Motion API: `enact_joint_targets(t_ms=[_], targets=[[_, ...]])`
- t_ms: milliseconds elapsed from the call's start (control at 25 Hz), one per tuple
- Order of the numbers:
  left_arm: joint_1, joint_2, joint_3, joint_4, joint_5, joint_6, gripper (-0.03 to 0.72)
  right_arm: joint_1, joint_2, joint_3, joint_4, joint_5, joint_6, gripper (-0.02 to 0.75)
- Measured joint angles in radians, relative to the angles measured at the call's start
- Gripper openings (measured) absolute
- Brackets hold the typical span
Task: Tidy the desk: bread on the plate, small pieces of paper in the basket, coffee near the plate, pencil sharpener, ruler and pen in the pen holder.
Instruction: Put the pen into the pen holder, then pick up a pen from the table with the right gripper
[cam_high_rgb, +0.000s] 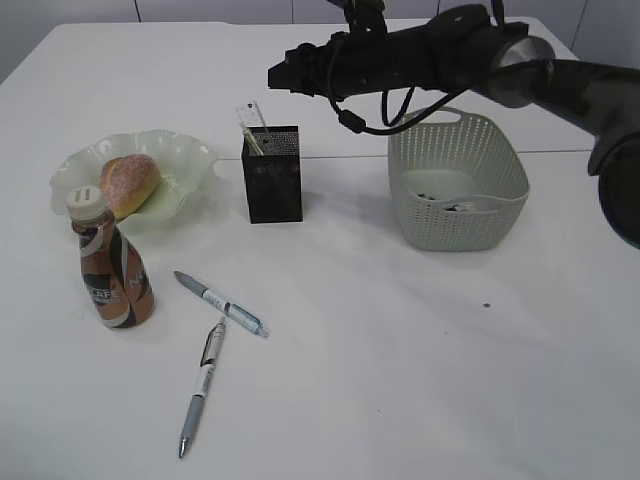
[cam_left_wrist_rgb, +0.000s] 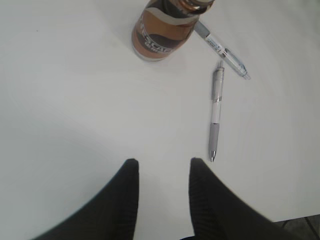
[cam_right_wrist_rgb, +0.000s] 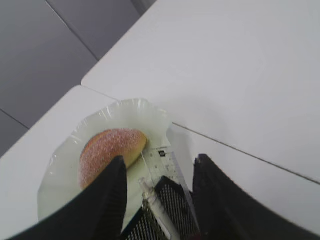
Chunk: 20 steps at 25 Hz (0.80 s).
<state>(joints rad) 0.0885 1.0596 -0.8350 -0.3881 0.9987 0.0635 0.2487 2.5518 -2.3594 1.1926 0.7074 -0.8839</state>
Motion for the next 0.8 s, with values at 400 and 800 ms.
enact_joint_targets(t_ms=[400,800], targets=[[0.0,0.0,0.0,0.0,0.0,0.0,0.254,0.003,-0.147,0.0,-0.5,0.257,0.533,0.325],[0.0,0.0,0.0,0.0,0.0,0.0,0.254,0.161,-0.263,-0.002,-0.921,0.528,0.825,0.325]])
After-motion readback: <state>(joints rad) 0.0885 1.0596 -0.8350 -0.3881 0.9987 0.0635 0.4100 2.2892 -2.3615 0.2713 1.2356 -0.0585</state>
